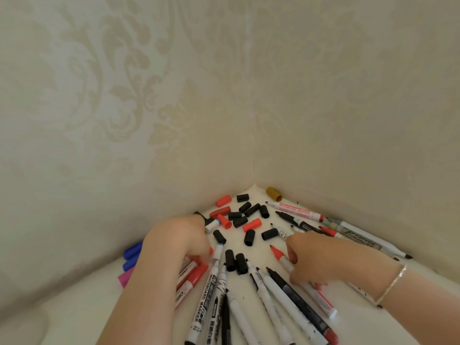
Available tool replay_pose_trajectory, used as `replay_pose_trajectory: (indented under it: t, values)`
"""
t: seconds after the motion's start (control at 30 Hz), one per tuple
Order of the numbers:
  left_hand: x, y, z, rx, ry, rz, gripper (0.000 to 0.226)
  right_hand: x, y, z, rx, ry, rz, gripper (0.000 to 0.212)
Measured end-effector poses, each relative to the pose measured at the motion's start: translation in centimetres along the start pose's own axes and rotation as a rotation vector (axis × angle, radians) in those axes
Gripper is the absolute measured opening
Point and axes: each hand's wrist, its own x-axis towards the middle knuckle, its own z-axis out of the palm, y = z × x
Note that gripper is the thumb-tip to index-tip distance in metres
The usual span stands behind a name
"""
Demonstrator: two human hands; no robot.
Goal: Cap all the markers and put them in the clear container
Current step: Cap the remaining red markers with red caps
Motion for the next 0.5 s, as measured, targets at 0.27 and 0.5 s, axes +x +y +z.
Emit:
replay_pose_trajectory:
  t: [0.27,0.5]
  values:
    - [4.3,2.5,0.7,-0.386,0.364,0.151,0.047,-0.3,0.4,-0.6,-0.018,0.115,-0.013,0.018]
    - [6.4,2.4,1.7,-0.259,0.353,0.137,0.026,-0.4,0.4,-0.6,0.174,0.382,-0.014,0.024]
